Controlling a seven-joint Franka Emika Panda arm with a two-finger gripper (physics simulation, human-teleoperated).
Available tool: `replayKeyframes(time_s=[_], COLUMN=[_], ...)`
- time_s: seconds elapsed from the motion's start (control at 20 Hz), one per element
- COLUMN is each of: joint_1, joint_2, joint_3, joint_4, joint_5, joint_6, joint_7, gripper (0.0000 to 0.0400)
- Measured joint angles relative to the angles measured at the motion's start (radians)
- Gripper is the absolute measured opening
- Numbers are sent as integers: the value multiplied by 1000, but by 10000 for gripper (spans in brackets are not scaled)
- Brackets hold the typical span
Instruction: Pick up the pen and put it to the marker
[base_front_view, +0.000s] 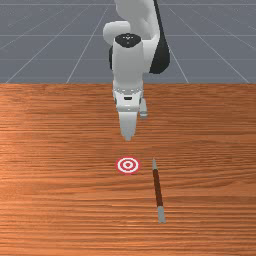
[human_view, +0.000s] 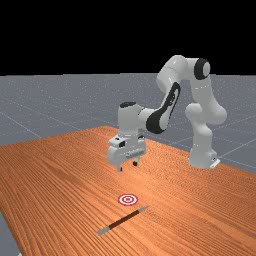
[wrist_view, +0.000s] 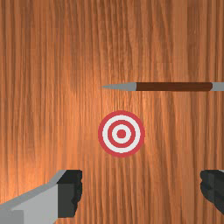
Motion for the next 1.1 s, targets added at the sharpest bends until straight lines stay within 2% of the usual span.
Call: replayKeyframes(time_s=[0.05,0.1,0.15,0.2,0.3,0.35,0.4,0.45,0.5,0.6,0.75,0.9,1.1], joint_1=[0,0,3,4,6,35,57,78,97,132,146,148,169], joint_2=[0,0,1,1,0,-24,-51,-65,-64,-29,15,33,62], joint_3=[0,0,-3,-5,-7,-44,-77,-106,-133,-180,-209,-209,-186], joint_4=[0,0,4,8,11,56,121,176,220,303,369,389,398], joint_5=[0,0,1,2,3,-21,-34,-41,-43,-23,11,30,46], joint_6=[0,0,-8,-13,-18,-147,-256,-336,-401,-518,-610,-587,-485], joint_7=[0,0,18,29,39,231,418,606,795,1166,1394,1444,1457], gripper=[249,158,253,311,367,225,137,84,51,19,4,1,0])
